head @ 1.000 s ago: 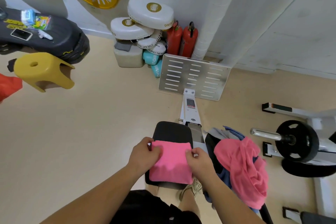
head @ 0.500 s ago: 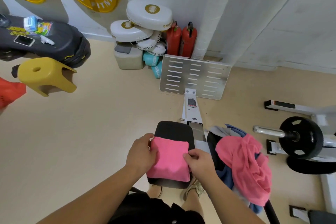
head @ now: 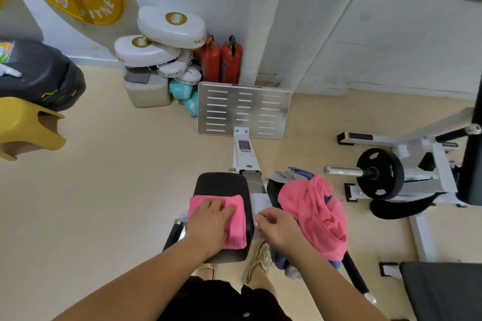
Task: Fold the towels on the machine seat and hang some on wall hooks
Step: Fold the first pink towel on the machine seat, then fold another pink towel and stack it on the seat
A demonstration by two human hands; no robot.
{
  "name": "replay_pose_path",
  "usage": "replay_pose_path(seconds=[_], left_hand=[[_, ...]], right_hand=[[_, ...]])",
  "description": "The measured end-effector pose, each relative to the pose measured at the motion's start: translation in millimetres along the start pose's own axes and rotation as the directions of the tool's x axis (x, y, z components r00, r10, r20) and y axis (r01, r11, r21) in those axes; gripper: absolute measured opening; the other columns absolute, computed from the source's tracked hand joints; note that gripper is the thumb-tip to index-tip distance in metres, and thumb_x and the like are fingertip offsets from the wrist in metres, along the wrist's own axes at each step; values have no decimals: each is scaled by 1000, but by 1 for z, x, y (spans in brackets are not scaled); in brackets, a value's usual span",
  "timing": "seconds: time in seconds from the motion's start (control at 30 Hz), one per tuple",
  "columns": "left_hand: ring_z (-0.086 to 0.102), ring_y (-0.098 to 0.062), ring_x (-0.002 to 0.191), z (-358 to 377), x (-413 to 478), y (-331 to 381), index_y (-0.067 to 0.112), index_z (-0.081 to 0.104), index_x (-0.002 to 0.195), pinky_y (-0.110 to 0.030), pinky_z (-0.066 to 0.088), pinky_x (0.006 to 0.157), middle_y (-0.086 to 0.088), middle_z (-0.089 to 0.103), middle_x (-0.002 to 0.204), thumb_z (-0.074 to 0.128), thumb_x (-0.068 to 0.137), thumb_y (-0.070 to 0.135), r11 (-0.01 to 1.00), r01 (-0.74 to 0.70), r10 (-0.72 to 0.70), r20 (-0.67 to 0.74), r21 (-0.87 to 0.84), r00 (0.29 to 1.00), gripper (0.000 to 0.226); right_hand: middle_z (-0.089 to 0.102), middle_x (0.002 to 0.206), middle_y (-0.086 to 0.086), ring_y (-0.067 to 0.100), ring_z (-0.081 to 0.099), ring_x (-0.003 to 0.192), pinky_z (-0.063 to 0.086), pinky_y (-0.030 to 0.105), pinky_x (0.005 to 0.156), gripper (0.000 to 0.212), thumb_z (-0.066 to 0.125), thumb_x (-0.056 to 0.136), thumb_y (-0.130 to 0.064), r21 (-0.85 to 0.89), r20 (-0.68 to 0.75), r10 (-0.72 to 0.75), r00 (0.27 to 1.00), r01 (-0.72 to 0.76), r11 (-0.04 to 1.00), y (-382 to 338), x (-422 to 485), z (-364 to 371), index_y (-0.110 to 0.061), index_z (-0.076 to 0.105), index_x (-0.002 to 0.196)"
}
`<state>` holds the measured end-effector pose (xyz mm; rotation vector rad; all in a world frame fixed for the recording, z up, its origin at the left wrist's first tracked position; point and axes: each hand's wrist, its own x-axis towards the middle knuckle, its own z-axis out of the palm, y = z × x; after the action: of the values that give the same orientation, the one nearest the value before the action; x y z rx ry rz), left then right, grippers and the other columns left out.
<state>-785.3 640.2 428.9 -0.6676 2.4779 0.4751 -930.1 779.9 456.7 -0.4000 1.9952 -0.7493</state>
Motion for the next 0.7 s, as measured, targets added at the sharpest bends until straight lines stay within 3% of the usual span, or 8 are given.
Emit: replay_pose_path(seconds=[0.1, 0.2, 0.27, 0.33, 0.4, 0.57, 0.63, 0.7], left_hand=[[44, -27, 133, -18, 1, 14, 28, 43, 146, -40, 47, 107, -2, 46, 149, 60, 90, 38, 1000, -3, 3, 24, 18, 1000, 60], [48, -23, 124, -26, 2, 43, 22, 56, 134, -33, 48, 99, 2, 51, 138, 61, 89, 34, 997, -62, 53, -151, -52, 987, 47], [55, -19, 116, -29, 4, 73, 26, 63, 126, -29, 49, 94, 6, 57, 130, 60, 93, 32, 953, -120, 57, -226, -278, 972, 34], [64, -18, 102, -32, 7, 109, 32, 68, 107, -26, 50, 86, 7, 66, 112, 65, 93, 29, 822, -98, 0, -172, -560, 985, 15], [67, -16, 87, -35, 18, 143, 33, 67, 92, -27, 53, 79, 7, 70, 94, 67, 92, 33, 702, -47, -60, -125, -711, 990, 1], [60, -17, 74, -22, 51, 206, 21, 56, 82, -29, 46, 64, 4, 62, 77, 72, 86, 46, 632, 110, -247, -65, -767, 967, 30], [62, -23, 77, -15, 55, 213, 14, 59, 88, -33, 49, 65, -2, 65, 81, 73, 86, 38, 609, 173, -332, -50, -774, 942, 27], [60, -27, 75, -10, 53, 216, 10, 59, 84, -35, 49, 66, -3, 64, 77, 70, 88, 26, 540, 214, -412, -34, -814, 911, 19]], right_hand=[[62, 67, 0, 9, 54, 63, 50, 34, 66, 20, 60, 92, -27, 18, -42, -43, 998, 44, 999, 1, -19, -28, -15, 66, 77], [70, 73, 2, 6, 62, 69, 54, 29, 75, 16, 63, 95, -28, 41, -154, -68, 986, 75, 996, 12, -34, -63, -19, 69, 83], [73, 79, -6, 3, 66, 76, 52, 21, 75, 8, 65, 96, -22, 35, -280, -79, 957, 92, 995, 25, -44, -86, -26, 72, 93], [73, 88, -9, 2, 67, 82, 49, 16, 76, 15, 66, 96, -16, 58, -386, -61, 920, 90, 994, 42, -53, -107, -29, 73, 99], [72, 95, -10, 3, 66, 88, 50, 21, 78, 19, 64, 96, -16, 41, -439, -66, 896, 94, 995, 57, -59, -124, -33, 71, 96], [67, 110, -20, -2, 64, 102, 52, 22, 91, 18, 60, 102, -32, 18, -215, -73, 974, 78, 997, 91, -61, -156, -39, 64, 118], [63, 121, -23, -6, 59, 113, 49, 20, 101, 32, 57, 103, -23, 69, -36, -91, 995, 93, 993, 104, -60, -158, -38, 57, 131], [59, 129, -18, -1, 57, 120, 45, 13, 99, 41, 53, 103, -15, 26, 76, -111, 991, 110, 994, 116, -55, -161, -32, 51, 141]])
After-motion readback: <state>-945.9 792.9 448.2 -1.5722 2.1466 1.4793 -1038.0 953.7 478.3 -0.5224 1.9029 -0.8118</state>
